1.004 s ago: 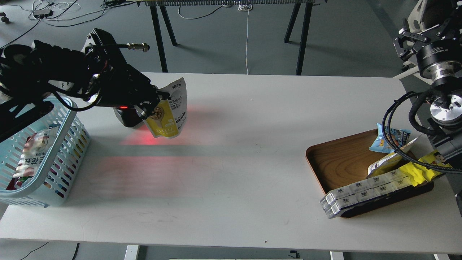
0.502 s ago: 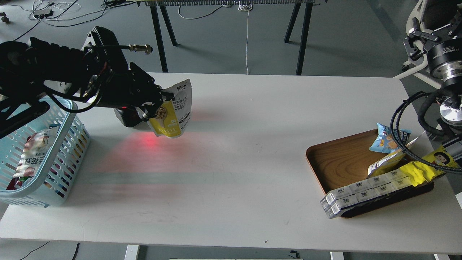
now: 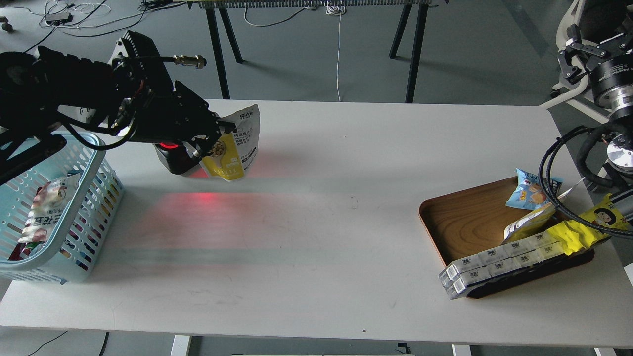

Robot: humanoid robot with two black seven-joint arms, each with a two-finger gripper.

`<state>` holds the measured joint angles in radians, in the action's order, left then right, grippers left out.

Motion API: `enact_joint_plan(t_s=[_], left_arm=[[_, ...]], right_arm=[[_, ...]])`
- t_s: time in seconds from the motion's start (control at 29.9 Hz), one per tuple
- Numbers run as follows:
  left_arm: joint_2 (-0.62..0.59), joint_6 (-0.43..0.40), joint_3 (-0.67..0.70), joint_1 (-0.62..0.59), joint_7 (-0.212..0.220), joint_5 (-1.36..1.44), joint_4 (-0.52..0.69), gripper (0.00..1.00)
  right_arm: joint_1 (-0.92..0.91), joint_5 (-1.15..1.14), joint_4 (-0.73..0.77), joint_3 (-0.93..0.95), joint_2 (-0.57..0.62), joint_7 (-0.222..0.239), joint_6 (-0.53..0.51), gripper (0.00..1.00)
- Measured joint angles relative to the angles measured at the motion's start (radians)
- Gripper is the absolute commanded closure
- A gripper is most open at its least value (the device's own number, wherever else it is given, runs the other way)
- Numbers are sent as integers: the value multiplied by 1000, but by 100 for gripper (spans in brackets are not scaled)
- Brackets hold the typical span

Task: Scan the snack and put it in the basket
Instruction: 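Hold the packet in front of the scanner with the left gripper, then move the packet over the blue basket and drop it in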

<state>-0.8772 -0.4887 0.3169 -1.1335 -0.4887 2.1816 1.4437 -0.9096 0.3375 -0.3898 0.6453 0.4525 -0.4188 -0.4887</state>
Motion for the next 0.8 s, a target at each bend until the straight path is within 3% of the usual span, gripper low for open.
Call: enact_joint_plan(t_s=[0.33,0.8], left_arm=[[20,0,-47,17,0,0,-88,100],[-14,0,-32,2,0,0,-62,100]], right_arm=[[-2,0,-2,1,17,0,0,1],[1,2,-34,6,49,0,0,1]])
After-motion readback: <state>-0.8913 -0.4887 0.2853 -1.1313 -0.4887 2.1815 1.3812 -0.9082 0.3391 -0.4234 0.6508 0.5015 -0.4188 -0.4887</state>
